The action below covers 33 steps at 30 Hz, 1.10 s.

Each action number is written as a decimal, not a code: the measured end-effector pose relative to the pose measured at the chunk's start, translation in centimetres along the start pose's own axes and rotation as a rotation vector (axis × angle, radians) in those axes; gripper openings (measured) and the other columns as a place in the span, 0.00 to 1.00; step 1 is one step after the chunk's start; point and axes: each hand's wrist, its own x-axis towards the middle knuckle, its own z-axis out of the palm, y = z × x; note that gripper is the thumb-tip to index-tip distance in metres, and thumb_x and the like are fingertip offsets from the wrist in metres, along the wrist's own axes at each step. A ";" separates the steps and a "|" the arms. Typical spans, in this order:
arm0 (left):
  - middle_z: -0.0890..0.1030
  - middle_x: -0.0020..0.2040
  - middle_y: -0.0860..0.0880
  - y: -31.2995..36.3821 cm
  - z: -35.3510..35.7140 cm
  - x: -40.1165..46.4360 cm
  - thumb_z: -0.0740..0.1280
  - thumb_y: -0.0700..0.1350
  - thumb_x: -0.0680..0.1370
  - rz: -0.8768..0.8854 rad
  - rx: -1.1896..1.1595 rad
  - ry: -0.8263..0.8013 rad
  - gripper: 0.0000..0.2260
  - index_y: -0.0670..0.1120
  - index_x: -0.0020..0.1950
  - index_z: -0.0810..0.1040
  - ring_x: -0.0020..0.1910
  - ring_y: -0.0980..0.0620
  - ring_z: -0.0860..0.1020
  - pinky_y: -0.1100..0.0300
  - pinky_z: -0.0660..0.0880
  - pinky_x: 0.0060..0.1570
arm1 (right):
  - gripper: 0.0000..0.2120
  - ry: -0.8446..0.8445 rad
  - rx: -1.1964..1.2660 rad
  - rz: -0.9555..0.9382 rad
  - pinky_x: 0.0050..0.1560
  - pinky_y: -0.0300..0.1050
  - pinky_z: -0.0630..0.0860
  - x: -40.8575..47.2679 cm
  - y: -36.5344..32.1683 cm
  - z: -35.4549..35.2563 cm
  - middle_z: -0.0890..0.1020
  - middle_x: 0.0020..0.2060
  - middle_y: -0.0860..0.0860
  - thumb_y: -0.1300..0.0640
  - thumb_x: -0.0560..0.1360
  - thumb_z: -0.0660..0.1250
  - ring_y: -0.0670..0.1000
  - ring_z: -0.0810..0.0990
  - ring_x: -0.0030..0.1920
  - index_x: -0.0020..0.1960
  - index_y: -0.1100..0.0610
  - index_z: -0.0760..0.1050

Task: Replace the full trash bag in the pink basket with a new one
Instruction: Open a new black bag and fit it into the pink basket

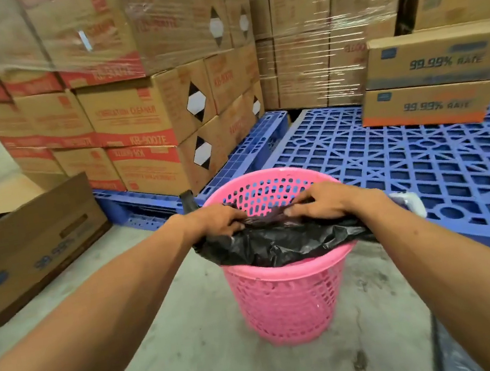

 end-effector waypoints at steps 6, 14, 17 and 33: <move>0.79 0.58 0.44 0.8 -2.5 1.7 0.51 0.52 0.84 -0.128 0.286 0.500 0.17 0.54 0.71 0.69 0.53 0.41 0.80 0.50 0.76 0.43 | 0.26 0.382 0.279 -0.089 0.59 0.43 0.67 -0.8 -0.6 -3.8 0.76 0.68 0.52 0.46 0.71 0.60 0.54 0.74 0.65 0.68 0.47 0.76; 0.83 0.51 0.42 3.4 -3.6 0.5 0.48 0.55 0.84 -0.315 0.399 0.582 0.23 0.45 0.53 0.80 0.49 0.41 0.82 0.55 0.70 0.41 | 0.44 0.075 -0.349 0.168 0.63 0.56 0.74 -0.7 -2.0 -6.7 0.72 0.68 0.56 0.50 0.64 0.80 0.60 0.73 0.66 0.76 0.47 0.64; 0.78 0.64 0.40 3.9 -3.0 0.4 0.43 0.59 0.83 -0.426 -0.042 0.365 0.29 0.45 0.64 0.77 0.61 0.39 0.77 0.48 0.70 0.59 | 0.25 0.175 -0.445 0.204 0.51 0.53 0.80 -0.9 -2.8 -6.0 0.80 0.54 0.57 0.51 0.66 0.80 0.60 0.81 0.52 0.60 0.55 0.79; 0.84 0.38 0.47 -6.5 -2.9 0.3 0.51 0.70 0.76 -0.083 0.542 0.723 0.31 0.47 0.41 0.80 0.37 0.45 0.83 0.59 0.68 0.33 | 0.26 0.007 -0.657 0.373 0.70 0.57 0.61 -2.2 -5.4 -5.0 0.80 0.62 0.52 0.37 0.72 0.70 0.56 0.75 0.66 0.67 0.43 0.74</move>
